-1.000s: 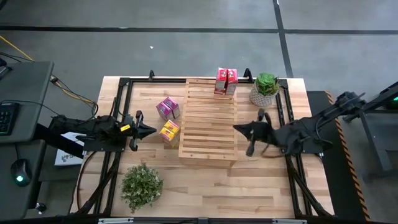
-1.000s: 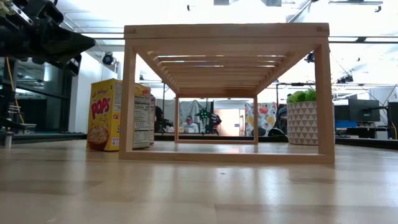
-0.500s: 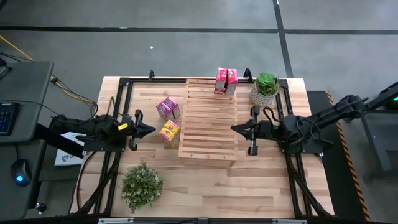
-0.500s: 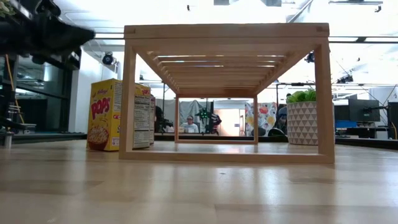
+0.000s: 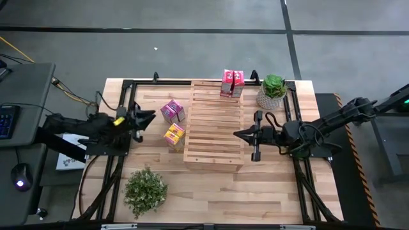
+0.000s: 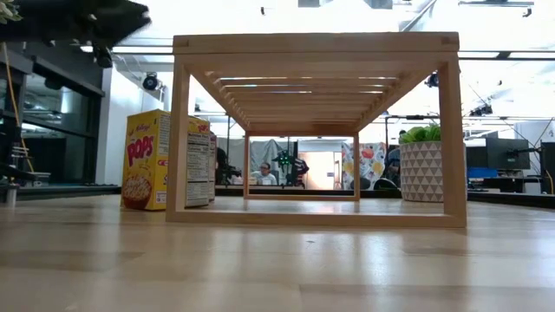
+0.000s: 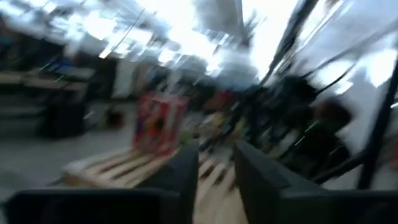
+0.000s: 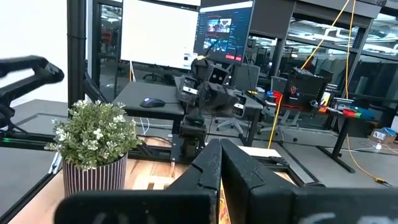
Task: Stack cereal on shelf
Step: Put the bottom purple cereal box on the shelf
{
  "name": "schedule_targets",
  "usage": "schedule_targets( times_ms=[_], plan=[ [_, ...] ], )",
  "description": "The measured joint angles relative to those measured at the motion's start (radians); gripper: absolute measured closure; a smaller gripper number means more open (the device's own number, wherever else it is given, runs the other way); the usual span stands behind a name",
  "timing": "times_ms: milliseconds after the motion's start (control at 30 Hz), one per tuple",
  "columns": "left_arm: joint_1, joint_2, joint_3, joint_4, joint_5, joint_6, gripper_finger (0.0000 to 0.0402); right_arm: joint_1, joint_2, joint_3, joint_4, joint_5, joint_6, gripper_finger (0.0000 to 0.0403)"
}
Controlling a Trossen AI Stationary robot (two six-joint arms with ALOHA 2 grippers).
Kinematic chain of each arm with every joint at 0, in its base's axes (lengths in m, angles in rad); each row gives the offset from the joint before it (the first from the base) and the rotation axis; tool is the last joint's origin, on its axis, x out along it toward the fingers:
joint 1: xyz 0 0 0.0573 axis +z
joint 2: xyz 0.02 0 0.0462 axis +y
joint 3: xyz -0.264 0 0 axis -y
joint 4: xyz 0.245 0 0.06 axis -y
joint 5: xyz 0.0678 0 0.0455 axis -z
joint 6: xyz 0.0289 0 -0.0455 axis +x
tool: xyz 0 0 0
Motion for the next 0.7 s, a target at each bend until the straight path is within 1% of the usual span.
schedule_targets(
  times_ms=[133, 200, 267, 333, 400, 500, 600, 700],
  plan=[
    [0.033, 0.168, 0.177, -0.250, -0.098, -0.006, 0.0238, 0.000, 0.000, 0.000, -0.001, 0.000, 0.000, 0.0403],
    [0.062, 0.261, 0.286, -0.419, -0.113, -0.024, 0.0215, 0.000, 0.000, 0.000, -0.003, 0.000, 0.000, 0.0402],
    [0.100, 0.356, 0.393, -0.591, -0.092, -0.050, 0.0204, 0.000, 0.000, 0.000, -0.008, 0.001, 0.000, 0.0402],
    [0.144, 0.456, 0.492, -0.742, -0.025, -0.063, 0.0201, 0.000, 0.000, 0.000, -0.009, 0.001, 0.000, 0.0402],
    [0.188, 0.554, 0.572, -0.855, 0.038, -0.041, 0.0201, 0.000, 0.000, 0.000, -0.016, 0.001, 0.000, 0.0402],
    [0.232, 0.698, 0.653, -0.948, 0.096, 0.083, 0.0201, 0.000, 0.000, 0.000, -0.025, 0.001, 0.004, 0.0402],
    [0.258, 0.815, 0.693, -0.992, 0.081, 0.266, 0.0200, 0.000, 0.000, 0.000, -0.039, 0.001, 0.021, 0.0402],
    [0.273, 0.901, 0.704, -1.013, 0.040, 0.389, 0.0200, 0.000, 0.000, 0.000, -0.051, 0.001, 0.029, 0.0402]
  ],
)
